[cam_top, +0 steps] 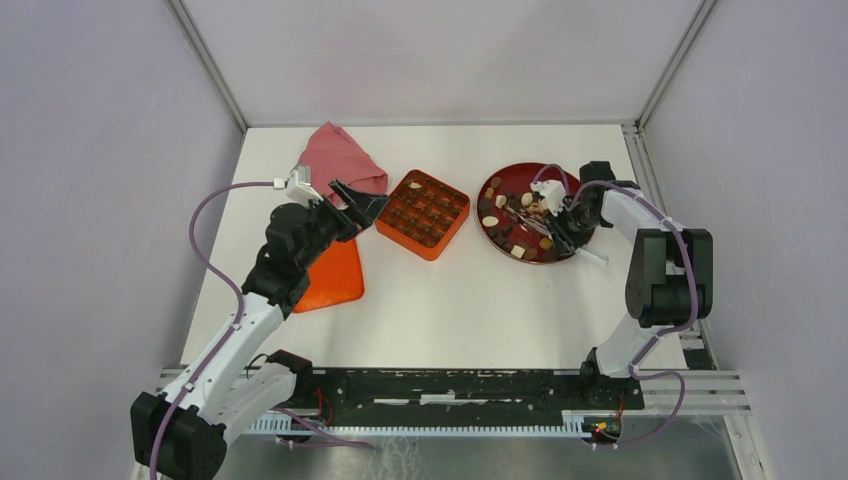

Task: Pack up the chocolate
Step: Pick up the fake chocolate from the plate.

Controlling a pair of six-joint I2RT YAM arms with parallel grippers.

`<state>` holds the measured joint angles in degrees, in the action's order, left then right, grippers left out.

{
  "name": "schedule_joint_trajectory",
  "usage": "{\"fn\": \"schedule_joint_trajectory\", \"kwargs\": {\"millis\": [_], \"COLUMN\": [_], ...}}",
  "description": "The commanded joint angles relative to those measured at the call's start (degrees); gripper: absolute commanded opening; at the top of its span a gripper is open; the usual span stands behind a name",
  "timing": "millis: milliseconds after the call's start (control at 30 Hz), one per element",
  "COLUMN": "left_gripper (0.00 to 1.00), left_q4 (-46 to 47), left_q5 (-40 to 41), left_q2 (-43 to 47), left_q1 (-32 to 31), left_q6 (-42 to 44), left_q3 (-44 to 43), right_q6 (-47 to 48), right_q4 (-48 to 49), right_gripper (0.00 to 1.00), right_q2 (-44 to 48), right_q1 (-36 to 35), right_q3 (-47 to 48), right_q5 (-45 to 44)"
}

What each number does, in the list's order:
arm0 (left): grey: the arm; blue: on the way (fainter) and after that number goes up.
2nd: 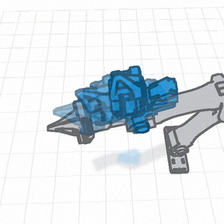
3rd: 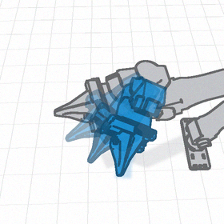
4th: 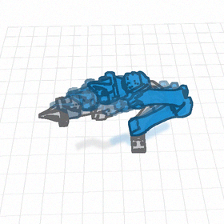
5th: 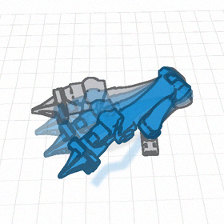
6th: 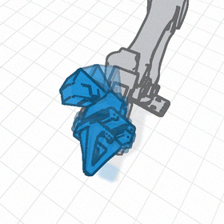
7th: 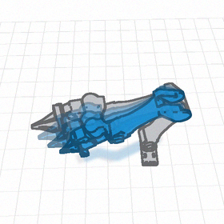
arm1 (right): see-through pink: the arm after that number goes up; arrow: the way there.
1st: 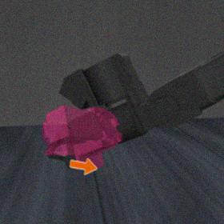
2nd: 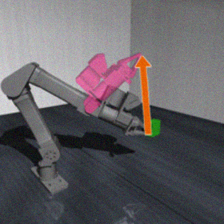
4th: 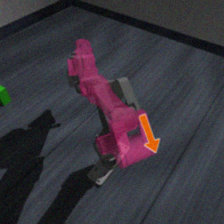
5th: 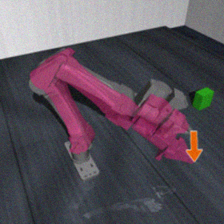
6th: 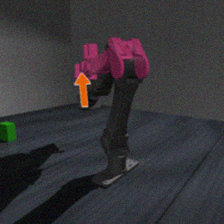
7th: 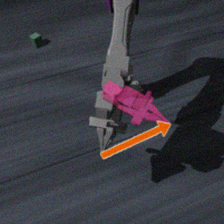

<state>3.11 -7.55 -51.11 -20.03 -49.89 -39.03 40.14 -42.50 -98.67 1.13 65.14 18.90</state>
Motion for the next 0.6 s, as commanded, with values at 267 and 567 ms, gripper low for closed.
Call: {"fn": "schedule_joint_trajectory", "kwargs": {"millis": [267, 567], "left_gripper": [0.98, 0.98], "left_q4": [1.1, 1.0], "left_q5": [1.0, 1.1], "left_q2": [-0.1, 0.1], "left_q1": [-0.5, -0.5], "left_q6": [-1.5, -1.5], "left_q3": [-1.0, -1.1], "right_q6": [0.6, -0.8], "right_q4": [0.7, 0.1], "right_gripper": [0.00, 0.00], "right_q2": [5.0, 9.3], "right_q1": [0.0, 0.1], "right_q3": [1.1, 2.2], "right_q5": [-0.2, 3.7]}}
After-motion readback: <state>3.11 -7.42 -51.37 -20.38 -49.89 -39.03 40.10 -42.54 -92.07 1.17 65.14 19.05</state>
